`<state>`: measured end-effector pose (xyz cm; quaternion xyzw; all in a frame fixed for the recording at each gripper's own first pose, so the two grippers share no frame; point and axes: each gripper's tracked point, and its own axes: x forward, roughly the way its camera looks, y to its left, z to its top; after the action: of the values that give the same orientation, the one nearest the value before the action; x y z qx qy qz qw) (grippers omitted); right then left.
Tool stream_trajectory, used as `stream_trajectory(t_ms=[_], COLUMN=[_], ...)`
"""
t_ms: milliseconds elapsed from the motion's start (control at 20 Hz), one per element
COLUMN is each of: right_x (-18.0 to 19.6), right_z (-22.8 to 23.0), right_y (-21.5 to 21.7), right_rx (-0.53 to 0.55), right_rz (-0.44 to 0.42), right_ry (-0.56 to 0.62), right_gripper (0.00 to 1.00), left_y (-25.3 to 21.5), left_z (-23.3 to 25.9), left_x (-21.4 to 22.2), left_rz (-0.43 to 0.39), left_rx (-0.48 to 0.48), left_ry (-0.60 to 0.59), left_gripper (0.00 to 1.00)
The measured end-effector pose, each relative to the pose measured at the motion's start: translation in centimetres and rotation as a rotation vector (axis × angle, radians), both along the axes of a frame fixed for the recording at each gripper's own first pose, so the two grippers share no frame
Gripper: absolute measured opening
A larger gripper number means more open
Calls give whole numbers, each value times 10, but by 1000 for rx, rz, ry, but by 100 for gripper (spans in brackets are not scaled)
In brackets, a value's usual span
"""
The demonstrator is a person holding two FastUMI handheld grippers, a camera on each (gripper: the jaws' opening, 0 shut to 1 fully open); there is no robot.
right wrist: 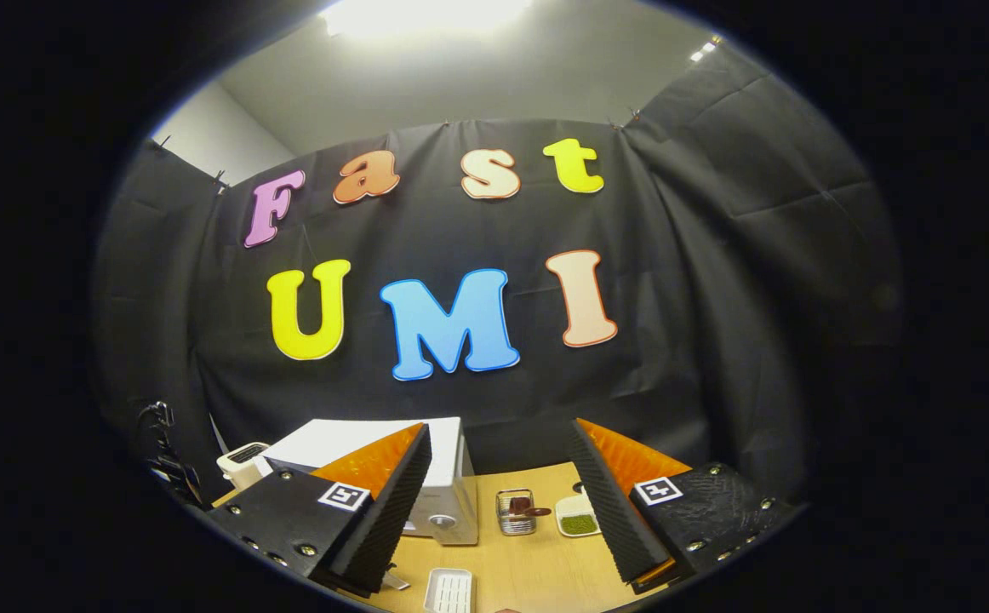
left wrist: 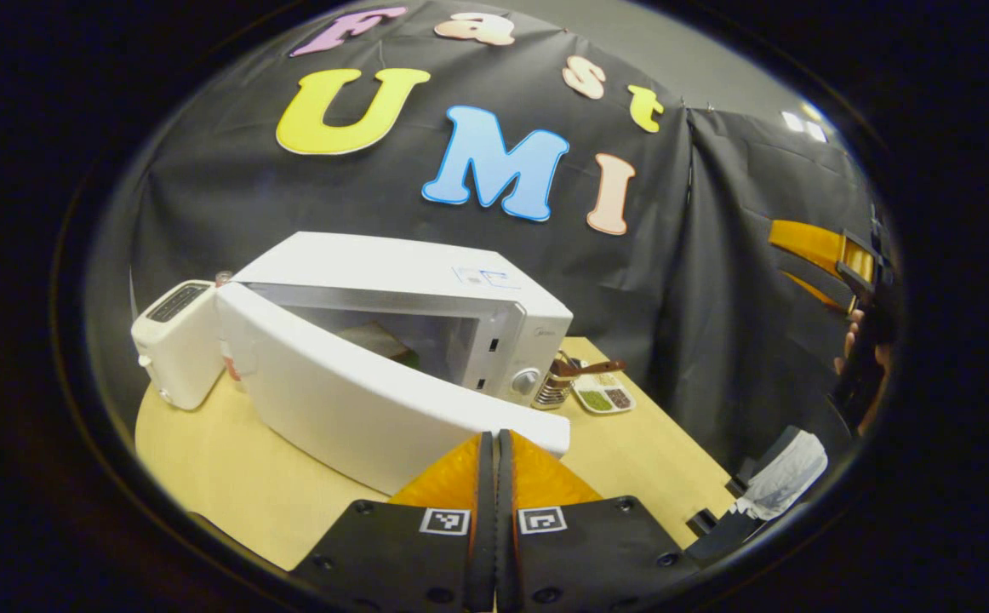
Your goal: Open the microwave oven with the left hand, put the food in, and close the microwave oven.
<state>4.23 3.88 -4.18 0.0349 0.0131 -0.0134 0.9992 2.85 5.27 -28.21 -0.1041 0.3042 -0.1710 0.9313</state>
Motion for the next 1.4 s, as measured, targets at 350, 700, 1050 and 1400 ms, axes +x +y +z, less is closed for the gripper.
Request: stream_trajectory(t_ms=[350,700,1050,1400], right_x=[-4,2,16,24], right_z=[-3,-13,-20,-23], right_y=[-30,-47,-55,-63], right_rx=[-4,0,-4,3], right_rz=[-58,-67,-56,-69], right_ry=[5,25,40,51], right_gripper=[97,97,97,97], left_y=[-14,-17,-26,-31], left_z=[-10,-20,-29,-42], left_x=[49,96,132,144], left_rz=[8,83,122,124], left_rx=[5,-19,-13,11], left_ry=[-4,13,21,57], left_gripper=[7,6,7,7])
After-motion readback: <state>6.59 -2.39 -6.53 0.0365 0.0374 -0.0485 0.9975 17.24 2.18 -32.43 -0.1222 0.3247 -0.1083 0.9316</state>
